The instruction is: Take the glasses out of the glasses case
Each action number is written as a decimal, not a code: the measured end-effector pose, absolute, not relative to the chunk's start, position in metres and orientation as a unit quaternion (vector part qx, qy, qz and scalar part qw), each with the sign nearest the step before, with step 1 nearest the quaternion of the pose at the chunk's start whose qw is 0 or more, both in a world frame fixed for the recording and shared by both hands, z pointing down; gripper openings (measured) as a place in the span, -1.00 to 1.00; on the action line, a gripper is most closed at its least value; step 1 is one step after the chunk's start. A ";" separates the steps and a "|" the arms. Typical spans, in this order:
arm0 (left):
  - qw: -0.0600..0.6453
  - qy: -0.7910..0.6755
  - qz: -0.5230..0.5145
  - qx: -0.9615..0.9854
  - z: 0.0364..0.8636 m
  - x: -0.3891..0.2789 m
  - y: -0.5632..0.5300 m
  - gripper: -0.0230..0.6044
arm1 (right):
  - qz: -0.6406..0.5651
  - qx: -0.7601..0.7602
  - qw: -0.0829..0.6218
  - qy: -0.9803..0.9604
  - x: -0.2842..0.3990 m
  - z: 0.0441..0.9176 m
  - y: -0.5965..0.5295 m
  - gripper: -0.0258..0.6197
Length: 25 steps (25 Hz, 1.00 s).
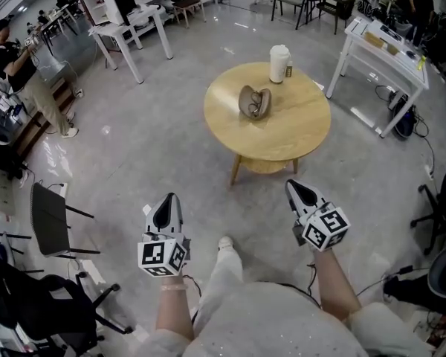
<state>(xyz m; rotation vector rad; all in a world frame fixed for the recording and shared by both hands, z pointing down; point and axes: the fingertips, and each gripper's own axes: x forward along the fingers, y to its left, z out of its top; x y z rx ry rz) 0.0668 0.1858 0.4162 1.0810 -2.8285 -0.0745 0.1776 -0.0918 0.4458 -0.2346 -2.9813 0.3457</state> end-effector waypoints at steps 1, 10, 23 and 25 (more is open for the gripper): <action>0.058 -0.931 -0.023 0.359 0.417 0.058 0.184 -0.91 | 0.117 -0.074 0.066 -0.988 0.169 0.446 -0.094 -0.90; 0.078 -0.920 -0.022 0.383 0.431 -0.017 0.173 -0.91 | 0.131 -0.050 0.080 -0.987 0.107 0.460 -0.096 -0.88; 0.098 -0.897 -0.026 0.431 0.447 -0.105 0.148 -0.91 | 0.147 0.005 0.092 -0.985 0.045 0.473 -0.109 -0.70; 0.099 -0.894 -0.026 0.437 0.450 -0.115 0.146 -0.91 | 0.149 0.011 0.093 -0.984 0.038 0.476 -0.110 -0.66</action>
